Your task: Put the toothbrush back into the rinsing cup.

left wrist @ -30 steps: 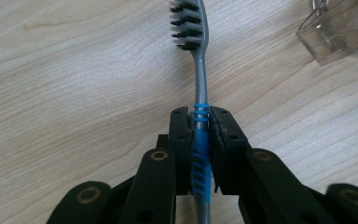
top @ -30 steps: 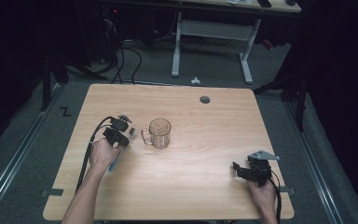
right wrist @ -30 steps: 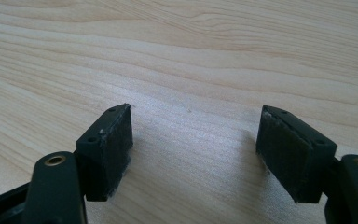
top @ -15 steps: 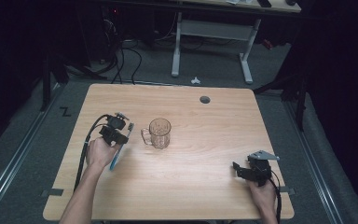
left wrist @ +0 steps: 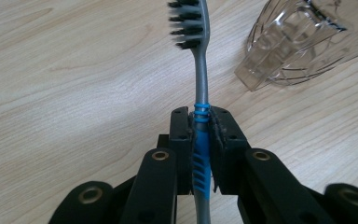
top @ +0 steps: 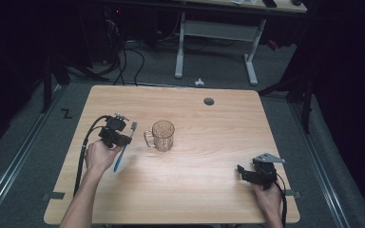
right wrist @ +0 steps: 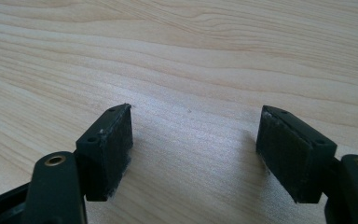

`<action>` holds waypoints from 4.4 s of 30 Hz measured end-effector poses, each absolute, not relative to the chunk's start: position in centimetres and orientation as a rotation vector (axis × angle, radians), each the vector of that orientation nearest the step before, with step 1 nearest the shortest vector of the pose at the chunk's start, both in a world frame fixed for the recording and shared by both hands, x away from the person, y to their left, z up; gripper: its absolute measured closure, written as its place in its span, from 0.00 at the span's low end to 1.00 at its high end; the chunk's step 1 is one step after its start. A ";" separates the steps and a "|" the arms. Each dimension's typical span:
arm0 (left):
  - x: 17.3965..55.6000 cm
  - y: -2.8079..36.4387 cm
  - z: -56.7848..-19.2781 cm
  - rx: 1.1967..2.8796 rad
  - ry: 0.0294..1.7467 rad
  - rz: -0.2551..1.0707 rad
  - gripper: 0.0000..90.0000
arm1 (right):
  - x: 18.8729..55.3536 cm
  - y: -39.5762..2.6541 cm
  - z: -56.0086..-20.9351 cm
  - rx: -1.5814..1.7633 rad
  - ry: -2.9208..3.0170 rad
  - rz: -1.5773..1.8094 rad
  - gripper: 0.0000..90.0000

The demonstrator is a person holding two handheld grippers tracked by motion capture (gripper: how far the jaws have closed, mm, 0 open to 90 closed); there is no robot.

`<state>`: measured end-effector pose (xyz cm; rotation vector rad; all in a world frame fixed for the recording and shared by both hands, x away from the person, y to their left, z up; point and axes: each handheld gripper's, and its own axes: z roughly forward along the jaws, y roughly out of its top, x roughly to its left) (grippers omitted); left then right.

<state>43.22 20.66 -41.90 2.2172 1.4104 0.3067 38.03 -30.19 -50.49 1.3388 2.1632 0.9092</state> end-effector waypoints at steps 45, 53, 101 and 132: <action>40.9 20.5 -39.4 2.066 1.280 0.386 0.90 | 38.0 -30.2 -50.5 1.339 2.163 0.909 0.30; 40.9 20.5 -39.2 2.031 1.269 0.385 0.90 | 38.0 -30.2 -50.5 1.338 2.163 0.909 0.30; 42.7 18.1 -35.4 1.879 1.121 0.454 0.89 | 38.0 -30.2 -50.5 1.338 2.163 0.909 0.30; 45.6 17.5 -35.7 1.719 1.090 0.486 0.90 | 38.0 -30.2 -50.5 1.338 2.163 0.909 0.30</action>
